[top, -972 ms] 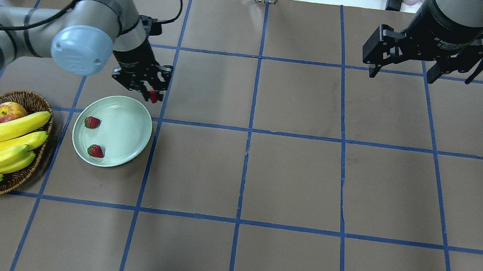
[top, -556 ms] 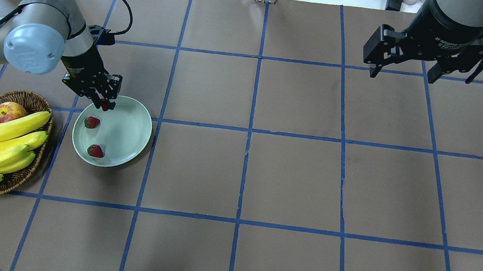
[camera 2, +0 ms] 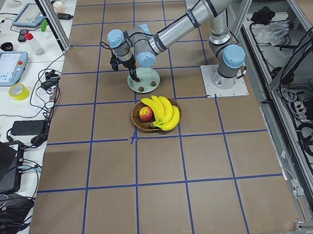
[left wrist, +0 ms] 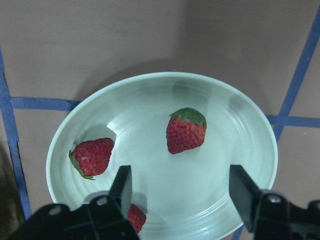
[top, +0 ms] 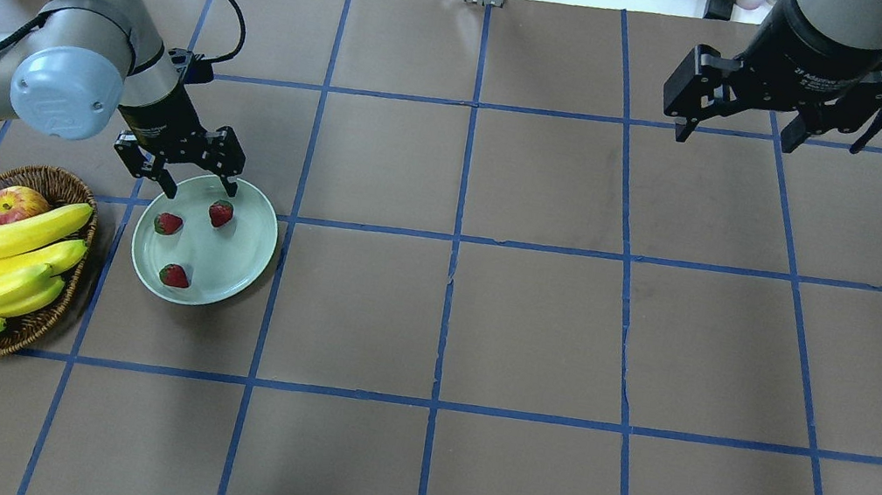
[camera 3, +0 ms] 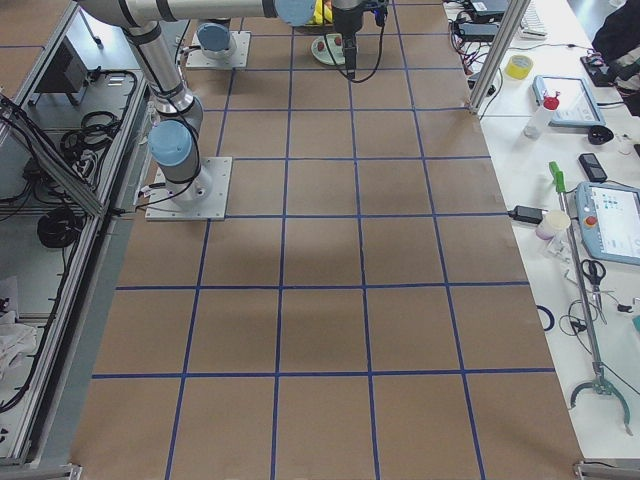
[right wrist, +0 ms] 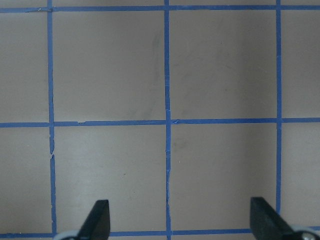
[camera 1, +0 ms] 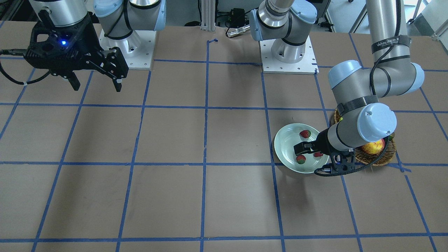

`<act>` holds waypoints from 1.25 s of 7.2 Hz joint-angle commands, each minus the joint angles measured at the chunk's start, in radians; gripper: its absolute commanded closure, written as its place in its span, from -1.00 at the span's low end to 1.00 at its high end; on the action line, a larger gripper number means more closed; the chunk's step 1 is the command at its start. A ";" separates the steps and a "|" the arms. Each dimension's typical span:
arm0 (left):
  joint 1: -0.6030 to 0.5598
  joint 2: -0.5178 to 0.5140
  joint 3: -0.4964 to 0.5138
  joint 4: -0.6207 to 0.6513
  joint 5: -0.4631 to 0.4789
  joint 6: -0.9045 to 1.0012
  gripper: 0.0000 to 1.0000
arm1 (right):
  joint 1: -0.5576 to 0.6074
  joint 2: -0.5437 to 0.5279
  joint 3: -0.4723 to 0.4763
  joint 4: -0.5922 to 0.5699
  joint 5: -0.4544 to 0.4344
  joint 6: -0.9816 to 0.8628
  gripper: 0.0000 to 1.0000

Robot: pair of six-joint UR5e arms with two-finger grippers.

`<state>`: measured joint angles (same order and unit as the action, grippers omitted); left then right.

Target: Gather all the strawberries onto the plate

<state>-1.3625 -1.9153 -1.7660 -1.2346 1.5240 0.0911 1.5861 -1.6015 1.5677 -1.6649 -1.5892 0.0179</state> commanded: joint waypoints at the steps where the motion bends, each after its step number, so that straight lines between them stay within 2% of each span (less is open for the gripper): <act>1: -0.010 0.062 0.077 -0.087 -0.001 -0.007 -1.00 | 0.000 0.000 0.000 -0.001 0.000 0.001 -1.00; 3: -0.010 0.091 0.312 -0.338 -0.008 -0.033 -1.00 | 0.000 0.000 0.000 -0.001 0.000 0.001 -1.00; 4: -0.038 0.126 0.383 -0.394 0.002 -0.034 -1.00 | 0.000 0.000 0.000 -0.001 0.000 0.001 -1.00; 6: -0.133 0.203 0.399 -0.424 -0.010 -0.037 -1.00 | 0.000 0.000 0.000 0.001 0.000 -0.001 -1.00; 9: -0.153 0.257 0.381 -0.459 -0.004 -0.039 -1.00 | 0.000 0.000 0.000 -0.001 0.000 -0.001 -1.00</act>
<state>-1.5079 -1.6769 -1.3817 -1.6829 1.5182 0.0524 1.5861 -1.6015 1.5677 -1.6647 -1.5892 0.0169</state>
